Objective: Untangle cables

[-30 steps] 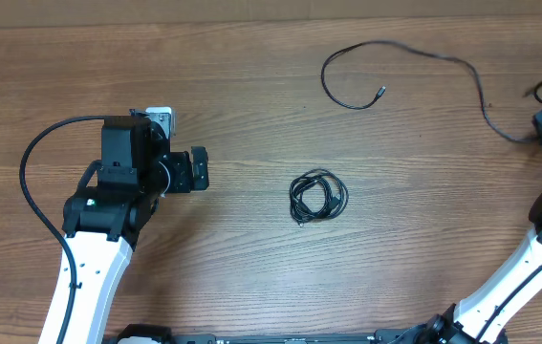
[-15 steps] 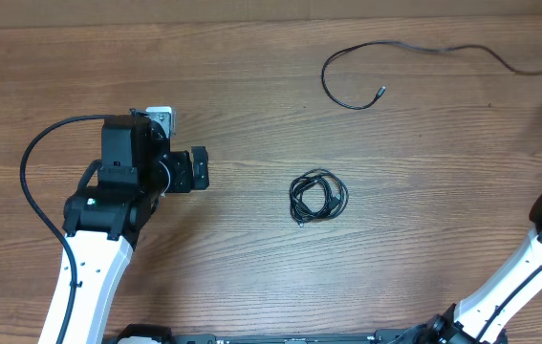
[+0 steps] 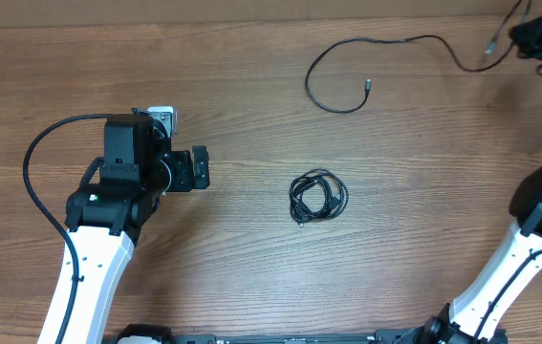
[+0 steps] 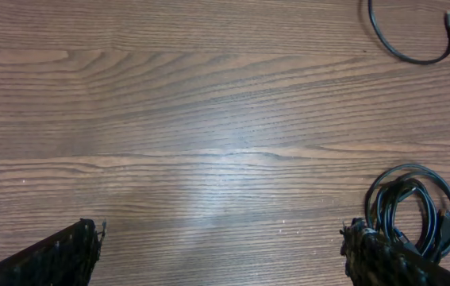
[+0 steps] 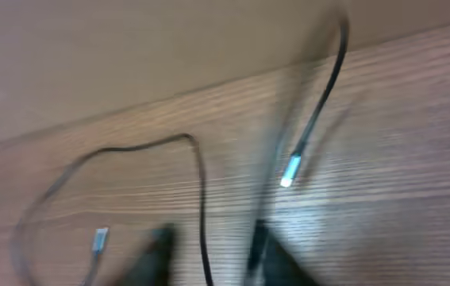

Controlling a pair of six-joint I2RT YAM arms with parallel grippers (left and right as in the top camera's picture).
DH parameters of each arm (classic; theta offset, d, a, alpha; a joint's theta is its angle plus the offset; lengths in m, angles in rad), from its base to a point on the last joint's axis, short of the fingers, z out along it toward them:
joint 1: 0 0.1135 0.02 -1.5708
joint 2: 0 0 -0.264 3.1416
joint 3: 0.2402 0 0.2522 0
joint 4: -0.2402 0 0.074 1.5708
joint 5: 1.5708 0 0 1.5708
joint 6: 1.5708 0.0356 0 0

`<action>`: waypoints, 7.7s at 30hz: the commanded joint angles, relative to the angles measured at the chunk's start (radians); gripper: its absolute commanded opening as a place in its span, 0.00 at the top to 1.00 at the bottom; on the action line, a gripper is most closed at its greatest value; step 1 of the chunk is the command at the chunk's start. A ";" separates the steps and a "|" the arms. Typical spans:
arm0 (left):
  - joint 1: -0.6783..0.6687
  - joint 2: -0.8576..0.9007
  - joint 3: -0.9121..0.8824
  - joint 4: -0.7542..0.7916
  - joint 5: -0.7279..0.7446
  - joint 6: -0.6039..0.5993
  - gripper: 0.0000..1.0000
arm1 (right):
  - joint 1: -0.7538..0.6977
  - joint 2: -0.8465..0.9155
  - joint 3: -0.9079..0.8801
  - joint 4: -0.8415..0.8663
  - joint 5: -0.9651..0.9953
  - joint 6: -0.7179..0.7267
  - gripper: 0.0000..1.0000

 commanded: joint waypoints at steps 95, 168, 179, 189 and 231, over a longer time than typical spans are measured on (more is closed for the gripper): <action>-0.006 0.007 0.018 0.011 -0.010 -0.006 0.01 | 0.487 0.051 -0.044 0.082 0.814 -0.032 0.96; -0.006 0.008 0.018 0.010 -0.014 -0.007 0.00 | 0.242 0.142 0.102 -0.058 0.832 0.430 0.41; -0.006 0.008 0.018 -0.001 -0.013 -0.007 0.00 | -0.017 0.111 0.057 -0.151 0.683 0.433 0.33; -0.006 0.008 0.018 -0.004 -0.010 -0.034 0.00 | -0.105 0.112 -0.097 0.009 0.591 0.434 0.34; -0.006 0.008 0.018 -0.004 -0.011 -0.037 0.00 | -0.089 0.154 -0.244 0.307 0.509 0.547 0.36</action>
